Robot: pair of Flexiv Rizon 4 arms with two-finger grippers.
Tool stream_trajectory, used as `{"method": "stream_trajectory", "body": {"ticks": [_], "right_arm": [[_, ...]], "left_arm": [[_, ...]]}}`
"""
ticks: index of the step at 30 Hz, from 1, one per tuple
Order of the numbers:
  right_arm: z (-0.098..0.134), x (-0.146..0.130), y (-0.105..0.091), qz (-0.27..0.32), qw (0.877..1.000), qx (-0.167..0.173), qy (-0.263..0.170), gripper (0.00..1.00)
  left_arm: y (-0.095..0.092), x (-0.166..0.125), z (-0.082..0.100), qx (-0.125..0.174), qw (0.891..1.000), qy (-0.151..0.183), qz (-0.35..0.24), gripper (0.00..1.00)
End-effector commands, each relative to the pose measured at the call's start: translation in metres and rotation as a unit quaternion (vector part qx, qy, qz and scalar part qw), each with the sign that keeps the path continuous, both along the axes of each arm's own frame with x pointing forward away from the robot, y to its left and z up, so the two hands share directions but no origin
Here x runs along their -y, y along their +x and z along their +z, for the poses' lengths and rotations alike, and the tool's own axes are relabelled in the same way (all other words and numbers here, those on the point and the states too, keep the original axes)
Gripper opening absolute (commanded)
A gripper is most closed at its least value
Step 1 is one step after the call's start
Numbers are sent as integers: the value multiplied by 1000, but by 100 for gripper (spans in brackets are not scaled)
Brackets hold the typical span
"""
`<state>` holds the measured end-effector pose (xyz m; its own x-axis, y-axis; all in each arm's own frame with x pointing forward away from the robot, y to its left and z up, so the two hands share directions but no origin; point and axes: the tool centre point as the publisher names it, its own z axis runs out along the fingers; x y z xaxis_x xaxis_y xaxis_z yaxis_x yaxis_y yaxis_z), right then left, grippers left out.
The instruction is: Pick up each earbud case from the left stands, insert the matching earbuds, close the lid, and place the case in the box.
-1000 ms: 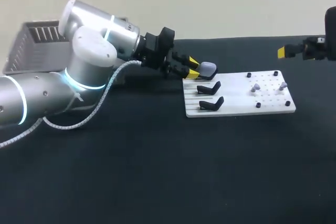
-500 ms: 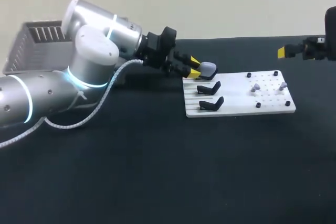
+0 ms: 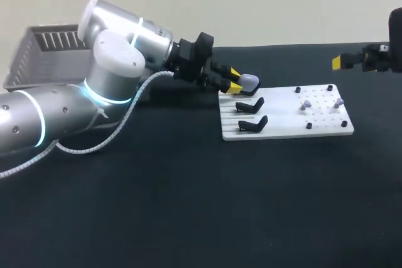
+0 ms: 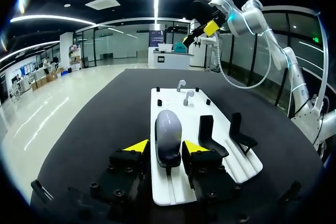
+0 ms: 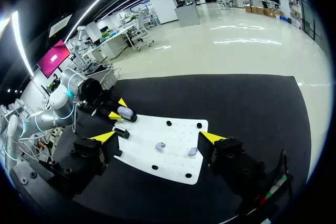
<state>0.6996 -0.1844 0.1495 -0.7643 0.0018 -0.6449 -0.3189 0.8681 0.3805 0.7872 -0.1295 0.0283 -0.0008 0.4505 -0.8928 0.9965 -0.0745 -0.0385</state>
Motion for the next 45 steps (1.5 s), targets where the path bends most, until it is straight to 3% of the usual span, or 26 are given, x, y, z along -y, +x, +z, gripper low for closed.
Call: {"method": "stream_trajectory", "body": {"ticks": [1, 34, 42, 45], "right_arm": [[0, 0, 0, 0, 1000, 0, 0, 100], [0, 0, 0, 0, 1000, 0, 0, 100], [0, 0, 0, 0, 1000, 0, 0, 100], [0, 0, 0, 0, 1000, 0, 0, 100]], "left_arm": [[2, 2, -3, 0, 1000, -2, -3, 44], [-1, 10, -5, 1, 1000, -7, -8, 39], [-1, 12, -5, -1, 1000, -5, -8, 27], [-1, 13, -4, 0, 1000, -4, -8, 5]]}}
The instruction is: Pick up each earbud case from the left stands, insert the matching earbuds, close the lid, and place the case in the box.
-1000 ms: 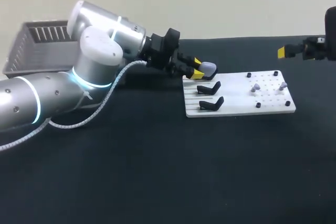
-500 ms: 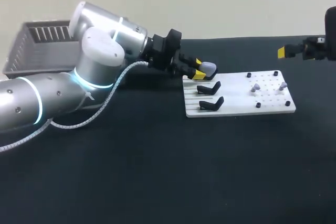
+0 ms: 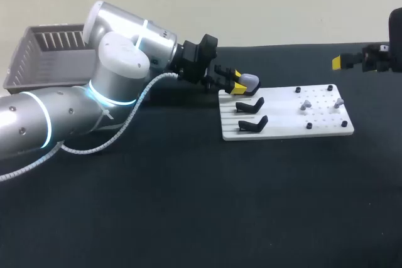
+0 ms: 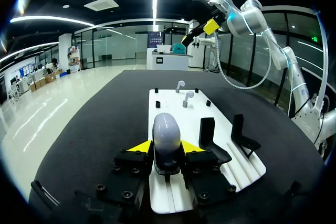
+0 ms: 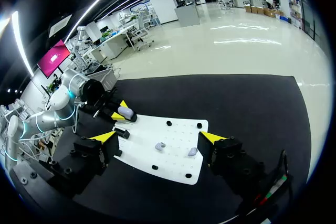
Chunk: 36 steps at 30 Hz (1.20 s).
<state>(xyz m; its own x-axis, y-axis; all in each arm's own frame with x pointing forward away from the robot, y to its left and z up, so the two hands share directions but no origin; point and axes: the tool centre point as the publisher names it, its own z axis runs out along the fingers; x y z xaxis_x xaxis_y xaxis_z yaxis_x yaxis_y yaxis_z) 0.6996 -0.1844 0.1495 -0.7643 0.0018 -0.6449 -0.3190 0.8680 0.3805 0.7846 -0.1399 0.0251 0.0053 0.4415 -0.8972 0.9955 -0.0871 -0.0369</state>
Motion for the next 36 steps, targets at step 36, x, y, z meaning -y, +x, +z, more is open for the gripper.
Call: {"method": "stream_trajectory", "body": {"ticks": [36], "right_arm": [[0, 0, 0, 0, 1000, 0, 0, 100]], "left_arm": [[-28, -10, 58, 38, 996, -83, 22, 0]]}}
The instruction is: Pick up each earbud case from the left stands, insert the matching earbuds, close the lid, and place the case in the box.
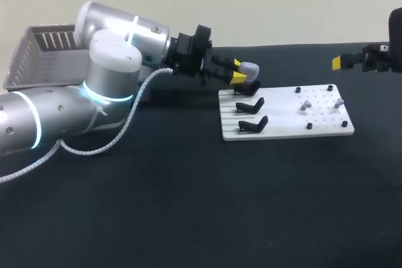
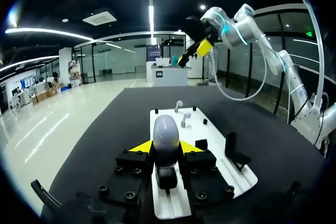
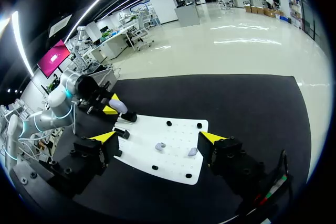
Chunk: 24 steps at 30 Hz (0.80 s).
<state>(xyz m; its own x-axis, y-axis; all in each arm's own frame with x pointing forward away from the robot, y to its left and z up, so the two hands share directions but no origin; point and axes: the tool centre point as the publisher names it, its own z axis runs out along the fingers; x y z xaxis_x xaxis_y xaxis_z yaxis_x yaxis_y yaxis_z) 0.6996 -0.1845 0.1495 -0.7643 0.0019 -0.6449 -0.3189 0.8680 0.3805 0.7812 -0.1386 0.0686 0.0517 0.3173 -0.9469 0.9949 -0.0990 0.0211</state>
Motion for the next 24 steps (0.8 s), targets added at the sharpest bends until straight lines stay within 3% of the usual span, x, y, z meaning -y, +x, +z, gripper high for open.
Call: {"method": "stream_trajectory", "body": {"ticks": [1, 10, 24], "right_arm": [[0, 0, 0, 0, 1000, 0, 0, 100], [0, 0, 0, 0, 1000, 0, 0, 100], [0, 0, 0, 0, 1000, 0, 0, 100]], "left_arm": [[-30, -8, 20, 11, 999, -28, 27, 0], [-58, 9, 45, 3, 997, -79, 22, 0], [-75, 11, 46, -9, 994, -106, 34, 0]]}}
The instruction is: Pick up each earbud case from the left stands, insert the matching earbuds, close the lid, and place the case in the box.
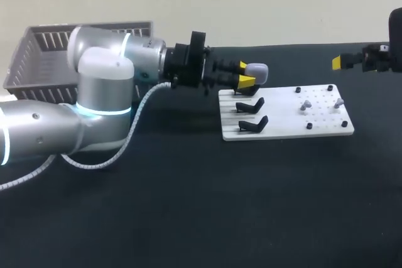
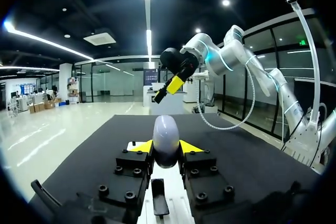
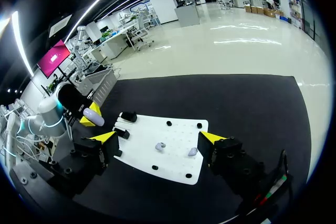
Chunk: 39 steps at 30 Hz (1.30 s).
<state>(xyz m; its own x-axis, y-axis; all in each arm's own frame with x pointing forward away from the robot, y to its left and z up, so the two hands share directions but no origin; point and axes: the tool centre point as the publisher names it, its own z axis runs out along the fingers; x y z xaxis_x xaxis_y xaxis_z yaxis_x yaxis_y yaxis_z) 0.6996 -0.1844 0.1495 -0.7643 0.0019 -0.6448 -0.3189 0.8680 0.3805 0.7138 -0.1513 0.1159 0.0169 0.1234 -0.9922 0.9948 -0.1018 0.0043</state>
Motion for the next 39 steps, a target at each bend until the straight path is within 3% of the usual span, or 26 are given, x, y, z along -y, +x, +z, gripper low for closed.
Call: {"method": "stream_trajectory", "body": {"ticks": [1, 37, 39], "right_arm": [[0, 0, 0, 0, 1000, 0, 0, 100], [0, 0, 0, 0, 1000, 0, 0, 100], [6, -3, -7, 15, 1000, 9, -5, 100]], "left_arm": [[-8, -1, -2, 4, 999, -8, 35, 0], [-5, 1, -8, 6, 1000, 1, 4, 0], [-5, 1, -8, 6, 1000, 1, 4, 0]]}}
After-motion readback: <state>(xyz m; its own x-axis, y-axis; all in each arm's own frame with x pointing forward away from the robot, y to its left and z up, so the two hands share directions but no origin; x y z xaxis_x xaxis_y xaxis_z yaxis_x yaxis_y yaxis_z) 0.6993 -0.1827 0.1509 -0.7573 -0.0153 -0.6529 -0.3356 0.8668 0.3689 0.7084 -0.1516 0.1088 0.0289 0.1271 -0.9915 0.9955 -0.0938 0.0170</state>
